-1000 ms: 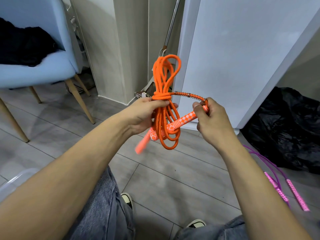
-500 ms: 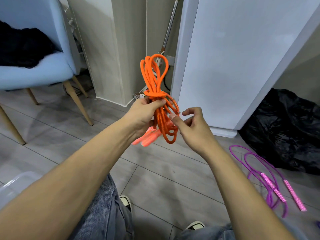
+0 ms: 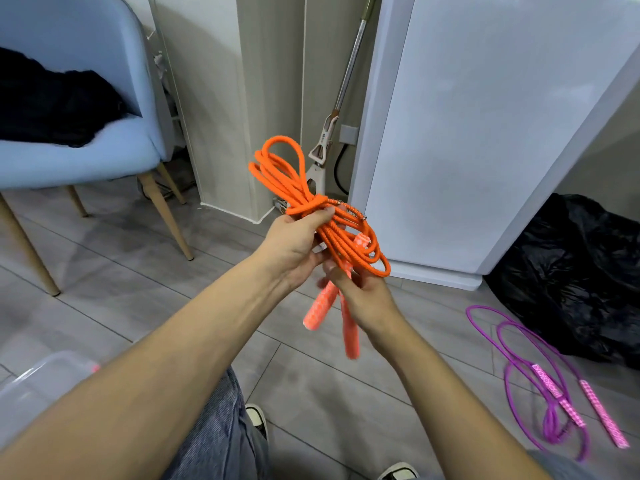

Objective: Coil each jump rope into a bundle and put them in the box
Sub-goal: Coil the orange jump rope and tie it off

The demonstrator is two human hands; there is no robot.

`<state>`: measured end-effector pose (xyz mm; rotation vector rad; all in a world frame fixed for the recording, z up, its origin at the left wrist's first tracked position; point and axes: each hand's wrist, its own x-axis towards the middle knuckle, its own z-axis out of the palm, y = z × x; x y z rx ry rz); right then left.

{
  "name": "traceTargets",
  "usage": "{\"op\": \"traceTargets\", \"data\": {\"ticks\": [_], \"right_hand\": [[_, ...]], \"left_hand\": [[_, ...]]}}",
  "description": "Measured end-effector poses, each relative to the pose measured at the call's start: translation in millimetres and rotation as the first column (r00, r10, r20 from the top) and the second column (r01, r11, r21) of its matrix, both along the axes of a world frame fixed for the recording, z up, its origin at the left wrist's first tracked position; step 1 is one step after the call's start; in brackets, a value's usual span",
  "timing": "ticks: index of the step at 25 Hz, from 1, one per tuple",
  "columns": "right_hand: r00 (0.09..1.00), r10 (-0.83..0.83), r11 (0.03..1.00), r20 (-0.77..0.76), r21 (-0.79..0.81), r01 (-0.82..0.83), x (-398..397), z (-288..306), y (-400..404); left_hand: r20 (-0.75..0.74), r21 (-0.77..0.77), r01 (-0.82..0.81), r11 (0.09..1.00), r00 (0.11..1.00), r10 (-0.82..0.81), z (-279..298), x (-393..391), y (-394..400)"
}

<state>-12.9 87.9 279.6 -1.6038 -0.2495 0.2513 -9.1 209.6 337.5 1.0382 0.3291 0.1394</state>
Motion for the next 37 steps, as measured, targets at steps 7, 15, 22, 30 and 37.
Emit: {"op": "traceTargets", "data": {"ticks": [7,15,22,30,37], "right_hand": [[0.983,0.053,0.827,0.177,-0.560,0.056,10,15,-36],[0.906,0.070,0.815,0.418,-0.547,0.189,24,41,-69],[0.954,0.064,0.930,0.293,-0.364,0.050,18,65,-80],[0.992,0.065,0.967,0.112,-0.253,-0.035,16,71,-86],[0.945,0.049,0.728,0.325,-0.659,0.189,31,66,-107]], "left_hand": [[-0.103,-0.029,-0.196,0.980,0.976,0.192,-4,14,33],[-0.004,0.584,-0.103,0.805,0.992,0.130,-5,11,39],[0.093,0.460,0.563,0.687,0.739,-0.667,-11,-6,3],[-0.029,0.373,0.521,0.768,0.833,-0.552,-11,-20,-24],[-0.048,0.249,0.123,0.961,0.992,-0.115,1,-5,8]]}}
